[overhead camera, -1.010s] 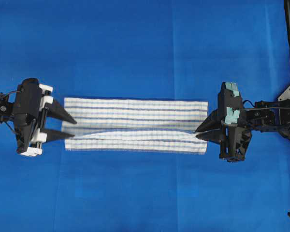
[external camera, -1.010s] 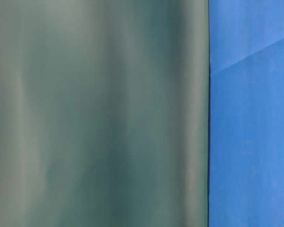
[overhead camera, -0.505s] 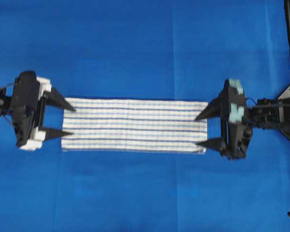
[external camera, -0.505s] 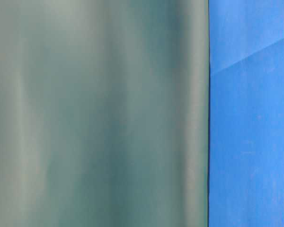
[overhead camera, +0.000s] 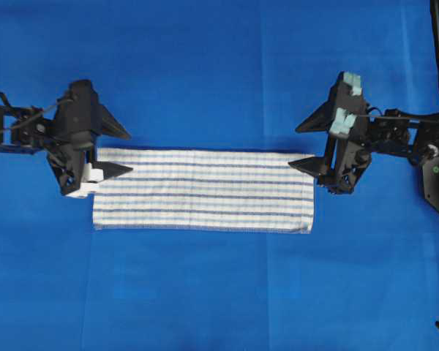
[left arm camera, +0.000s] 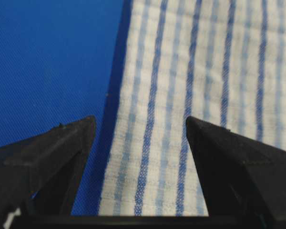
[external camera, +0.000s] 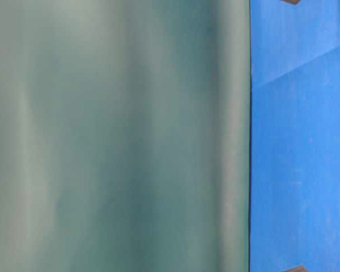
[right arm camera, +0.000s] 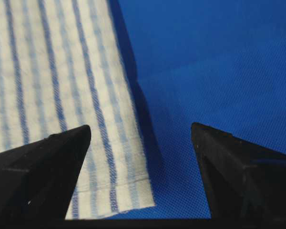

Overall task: Fold the blue towel.
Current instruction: 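Grasp the folded strip's left and right ends with both grippers, then lift the strip and rotate it vertical, right gripper moving to top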

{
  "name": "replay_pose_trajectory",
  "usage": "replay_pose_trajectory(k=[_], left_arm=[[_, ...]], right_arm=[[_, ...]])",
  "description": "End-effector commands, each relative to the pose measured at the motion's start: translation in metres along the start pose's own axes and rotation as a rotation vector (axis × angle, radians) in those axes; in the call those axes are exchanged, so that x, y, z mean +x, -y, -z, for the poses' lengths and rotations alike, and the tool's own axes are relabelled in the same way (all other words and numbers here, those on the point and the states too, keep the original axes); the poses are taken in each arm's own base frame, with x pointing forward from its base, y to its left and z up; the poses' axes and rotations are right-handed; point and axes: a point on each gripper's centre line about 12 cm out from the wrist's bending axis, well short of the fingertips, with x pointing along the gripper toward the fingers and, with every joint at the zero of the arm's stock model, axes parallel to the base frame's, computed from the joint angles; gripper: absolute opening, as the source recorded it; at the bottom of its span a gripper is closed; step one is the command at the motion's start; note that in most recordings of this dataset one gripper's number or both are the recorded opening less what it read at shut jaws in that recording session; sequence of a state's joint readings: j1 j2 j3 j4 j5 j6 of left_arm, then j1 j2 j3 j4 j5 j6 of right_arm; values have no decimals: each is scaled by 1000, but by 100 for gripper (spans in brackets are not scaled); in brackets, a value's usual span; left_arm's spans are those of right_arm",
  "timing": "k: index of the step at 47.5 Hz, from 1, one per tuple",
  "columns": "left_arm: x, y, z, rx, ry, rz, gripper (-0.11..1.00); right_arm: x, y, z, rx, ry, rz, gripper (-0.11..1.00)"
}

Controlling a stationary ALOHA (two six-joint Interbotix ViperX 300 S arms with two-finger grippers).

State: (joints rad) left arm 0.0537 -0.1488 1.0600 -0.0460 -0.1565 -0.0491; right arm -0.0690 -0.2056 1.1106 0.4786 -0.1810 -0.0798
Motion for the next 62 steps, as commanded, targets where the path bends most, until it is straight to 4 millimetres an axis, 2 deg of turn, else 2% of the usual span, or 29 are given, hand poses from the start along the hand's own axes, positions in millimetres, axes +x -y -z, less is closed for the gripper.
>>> replay_pose_trajectory(k=[1,7,12,15,18,22,26,30,32,44,48,62], left_arm=[[6,0,-4,2,5,-1,71],[19,-1,8,1,-44,-6,71],[27,-2,14,-5,-76,-9,71],[31,-2,16,-8,-90,-11,69],[33,-2,16,-8,-98,-11,65],[34,-1,14,-7,-93,-10,50],[34,-1,15,-8,-98,-10,27],[33,0,17,-2,-104,-6,8],[33,2,17,2,-109,-2,3],[28,6,13,8,-119,5,3],[18,7,4,10,-112,8,3],[-27,19,-41,31,-27,44,3]], right_arm=[[8,-1,-5,0,11,8,91],[23,0,4,-9,-42,26,90],[28,-5,8,-25,-60,19,85],[28,-7,10,-32,-66,14,77],[28,-9,11,-36,-69,10,61],[28,-9,12,-38,-74,8,37],[28,-12,12,-44,-77,2,16],[27,-13,13,-48,-78,-2,4],[27,-13,14,-49,-80,-3,4],[23,-16,8,-45,-61,-15,4],[16,-19,1,-41,-46,-32,4],[-29,-33,-26,-30,33,-129,4]])
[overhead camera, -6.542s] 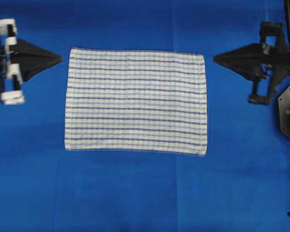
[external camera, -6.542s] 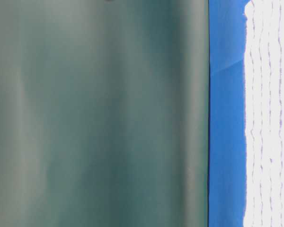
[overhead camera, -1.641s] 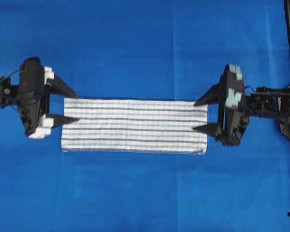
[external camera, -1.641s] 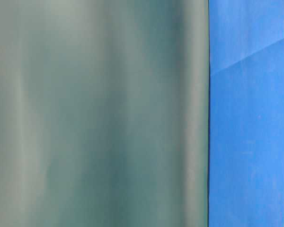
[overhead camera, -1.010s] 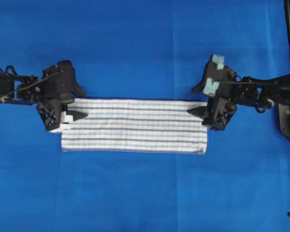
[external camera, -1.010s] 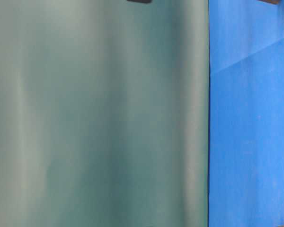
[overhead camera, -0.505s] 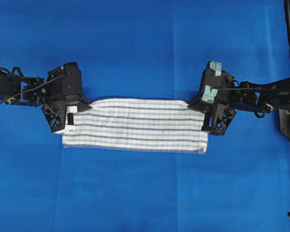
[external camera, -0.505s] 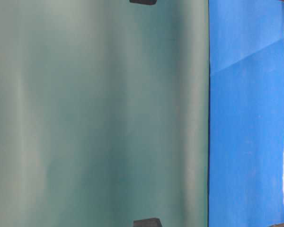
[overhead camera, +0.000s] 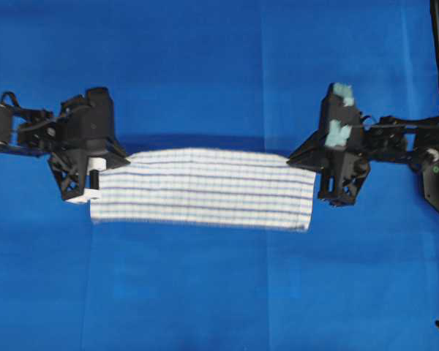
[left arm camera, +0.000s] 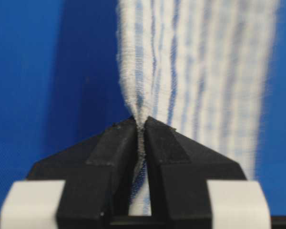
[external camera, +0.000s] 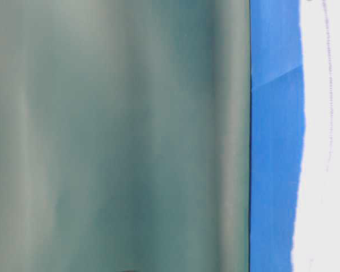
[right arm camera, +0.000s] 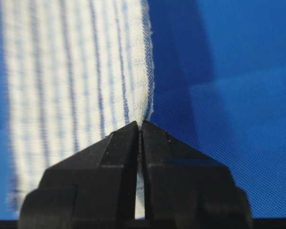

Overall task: Fold the blue towel.
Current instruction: 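Lift the strip and rotate it vertical, right gripper moving to top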

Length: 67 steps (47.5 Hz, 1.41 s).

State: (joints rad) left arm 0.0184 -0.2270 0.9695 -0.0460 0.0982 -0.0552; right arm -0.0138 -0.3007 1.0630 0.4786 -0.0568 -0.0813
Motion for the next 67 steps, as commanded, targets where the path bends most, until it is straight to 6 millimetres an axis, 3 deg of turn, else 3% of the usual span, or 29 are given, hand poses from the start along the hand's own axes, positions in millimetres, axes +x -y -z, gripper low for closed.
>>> replay_pose_trajectory(k=[1,21,34,50,67], left_arm=[[-15,7,-19,15,69,18,3],[-8,36,-36,-28,105,89,3],[9,65,-68,-60,149,148,3],[41,89,-121,-165,252,204,3],[76,103,-162,-202,348,235,3]], right_arm=[[-12,-6,-11,-2,42,-28,4],[-8,-6,-23,-7,61,-22,4],[-7,29,-71,12,182,81,4],[6,56,-113,-24,230,159,4],[5,89,-135,-21,267,240,4]])
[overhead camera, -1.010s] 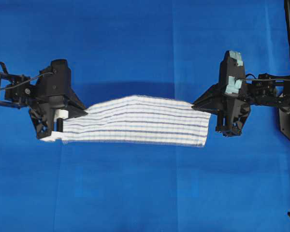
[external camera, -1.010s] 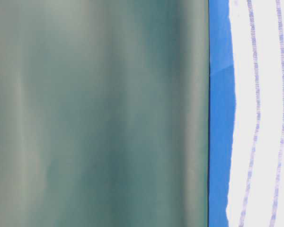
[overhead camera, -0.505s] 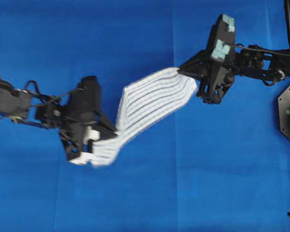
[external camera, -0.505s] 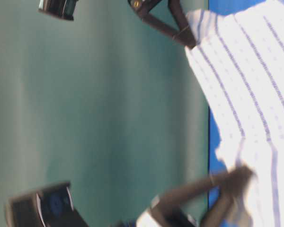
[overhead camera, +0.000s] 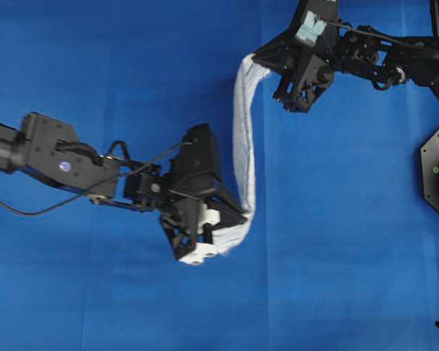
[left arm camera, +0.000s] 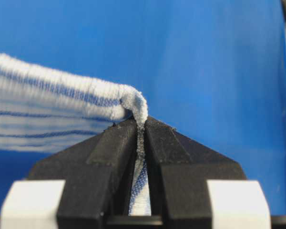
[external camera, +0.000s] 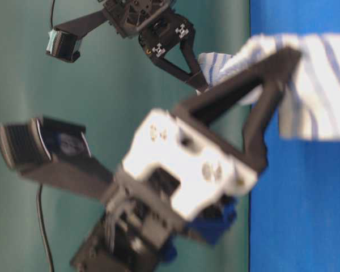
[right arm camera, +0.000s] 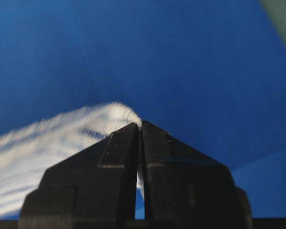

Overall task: Fold the blue towel.
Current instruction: 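Lift the strip and rotate it vertical, right gripper moving to top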

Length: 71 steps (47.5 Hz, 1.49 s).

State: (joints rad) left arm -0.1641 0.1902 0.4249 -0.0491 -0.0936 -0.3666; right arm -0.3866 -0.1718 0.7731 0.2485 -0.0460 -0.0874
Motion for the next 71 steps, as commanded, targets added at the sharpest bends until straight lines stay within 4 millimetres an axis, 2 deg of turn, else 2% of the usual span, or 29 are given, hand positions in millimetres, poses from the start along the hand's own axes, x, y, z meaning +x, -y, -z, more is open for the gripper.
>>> replay_pose_trajectory(k=[1,15,25,32,48,71], left_arm=[[3,11,-25,-3,75,32,3],[24,10,-39,-15,139,45,3],[31,2,-31,-65,137,32,3],[26,-3,-13,-149,123,20,3],[-5,-1,38,-325,119,-4,3],[-22,13,69,-425,65,18,3]], right_arm=[[-2,4,-16,-4,46,10,4],[2,13,-22,-14,54,32,4],[15,12,-27,-31,28,29,4],[31,12,-29,-43,-6,28,4],[71,12,-33,-51,-46,29,4],[96,7,-35,-66,-67,19,4]])
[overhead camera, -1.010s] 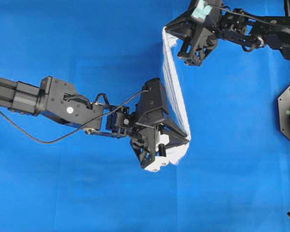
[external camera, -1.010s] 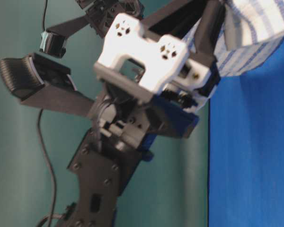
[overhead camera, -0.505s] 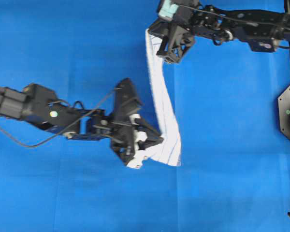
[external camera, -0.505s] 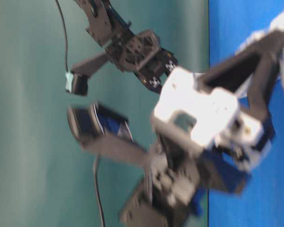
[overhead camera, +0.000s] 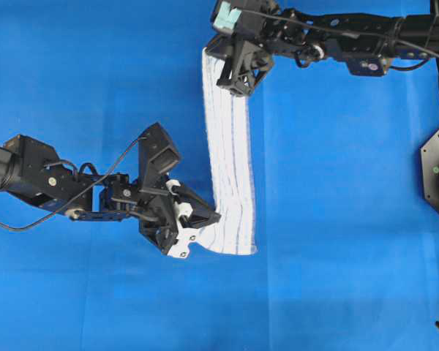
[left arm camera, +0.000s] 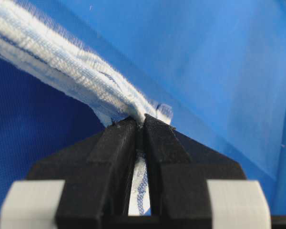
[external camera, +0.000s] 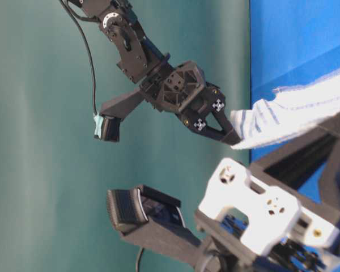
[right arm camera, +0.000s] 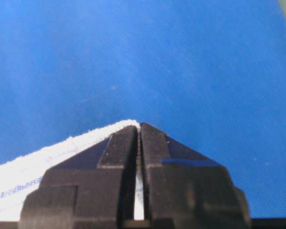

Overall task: Fold the blue towel.
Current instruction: 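Lift the strip and rotate it vertical, right gripper moving to top, then lay the strip down and open both grippers, withdrawing them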

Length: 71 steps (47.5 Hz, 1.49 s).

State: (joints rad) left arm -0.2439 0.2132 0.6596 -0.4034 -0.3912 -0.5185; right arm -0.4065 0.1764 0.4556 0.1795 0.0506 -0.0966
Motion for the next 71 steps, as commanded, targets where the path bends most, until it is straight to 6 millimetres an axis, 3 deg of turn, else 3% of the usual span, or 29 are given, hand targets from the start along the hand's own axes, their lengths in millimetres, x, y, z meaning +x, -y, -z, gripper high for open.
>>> replay_pose_trajectory(k=[1,11,15,18,20,24,28,31,35,48,57,64,71], left_arm=[[-12,26,8,12,-11,69,3],[-16,19,17,-35,-58,39,3],[-16,17,20,-59,-91,16,4],[-16,15,24,-80,-119,-2,5],[-16,15,25,-93,-127,-8,12],[-16,14,25,-111,-126,-11,35],[-16,15,24,-113,-125,-9,60],[-16,15,24,-111,-124,-9,79],[-19,12,24,-109,-130,-17,90],[-62,12,26,-110,-187,-18,89],[-92,5,19,-91,-207,-22,89],[-103,-10,-6,-26,-140,-30,89],[-109,-31,-46,120,-34,-68,88]], right_arm=[[-3,5,-20,0,56,8,4],[2,4,-23,-11,62,8,8],[2,4,-25,-14,71,9,23],[2,4,-26,-26,78,9,42],[2,4,-26,-38,85,10,55],[2,3,-26,-56,86,11,80],[2,2,-25,-59,83,9,94],[2,2,-25,-58,81,9,94],[1,3,-23,-58,77,10,91],[-7,6,-16,-55,68,15,92],[-24,10,-12,-48,74,22,92],[-42,12,-7,-43,85,26,92],[-57,12,4,-37,79,26,92]])
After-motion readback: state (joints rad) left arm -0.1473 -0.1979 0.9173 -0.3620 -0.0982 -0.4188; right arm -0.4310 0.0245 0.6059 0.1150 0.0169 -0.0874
